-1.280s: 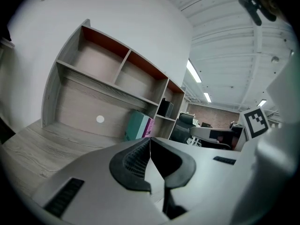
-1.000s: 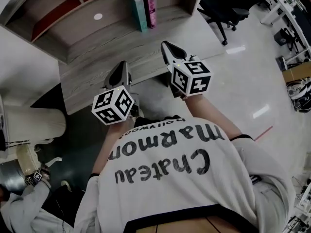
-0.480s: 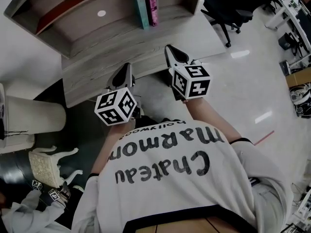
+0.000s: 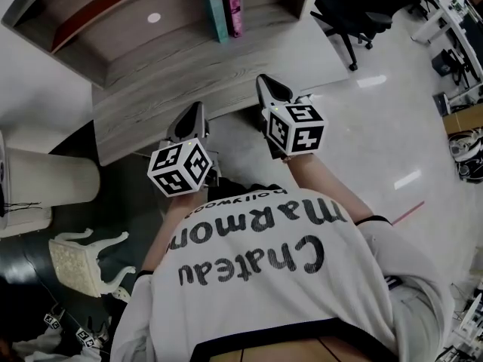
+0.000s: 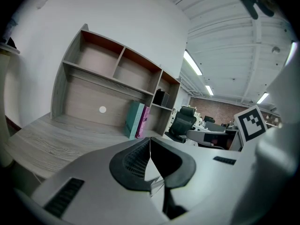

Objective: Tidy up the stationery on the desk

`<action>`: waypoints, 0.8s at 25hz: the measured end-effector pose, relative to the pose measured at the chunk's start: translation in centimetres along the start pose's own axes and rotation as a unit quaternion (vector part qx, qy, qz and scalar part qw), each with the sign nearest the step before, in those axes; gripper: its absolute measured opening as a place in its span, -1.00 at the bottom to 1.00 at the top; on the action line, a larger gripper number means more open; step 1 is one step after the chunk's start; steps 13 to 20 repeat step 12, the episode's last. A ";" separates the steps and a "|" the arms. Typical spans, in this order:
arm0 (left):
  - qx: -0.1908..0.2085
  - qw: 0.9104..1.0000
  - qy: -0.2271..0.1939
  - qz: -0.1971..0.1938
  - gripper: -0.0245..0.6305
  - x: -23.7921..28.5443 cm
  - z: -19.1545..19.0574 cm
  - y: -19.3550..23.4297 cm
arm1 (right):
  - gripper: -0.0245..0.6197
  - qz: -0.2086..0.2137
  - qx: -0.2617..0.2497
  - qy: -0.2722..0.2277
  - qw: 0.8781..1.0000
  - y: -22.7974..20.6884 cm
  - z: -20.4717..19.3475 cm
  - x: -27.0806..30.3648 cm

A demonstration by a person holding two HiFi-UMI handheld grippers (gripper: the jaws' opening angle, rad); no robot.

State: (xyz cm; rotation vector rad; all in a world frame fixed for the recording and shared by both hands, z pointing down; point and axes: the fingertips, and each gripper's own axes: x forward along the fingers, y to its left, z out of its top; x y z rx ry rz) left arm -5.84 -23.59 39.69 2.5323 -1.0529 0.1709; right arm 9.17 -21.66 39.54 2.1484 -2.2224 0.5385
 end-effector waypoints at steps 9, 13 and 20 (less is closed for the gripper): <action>0.000 1.000 -0.006 0.003 -0.87 0.1 0.3 -0.3 | -0.88 0.005 -0.008 0.001 1.000 0.0 0.2 0.1; -0.001 1.000 -0.007 0.003 -0.87 0.2 0.4 -0.4 | -0.88 0.005 -0.010 0.002 1.000 -0.2 0.2 0.1; -0.001 1.000 -0.007 0.003 -0.87 0.2 0.4 -0.4 | -0.88 0.005 -0.010 0.002 1.000 -0.2 0.2 0.1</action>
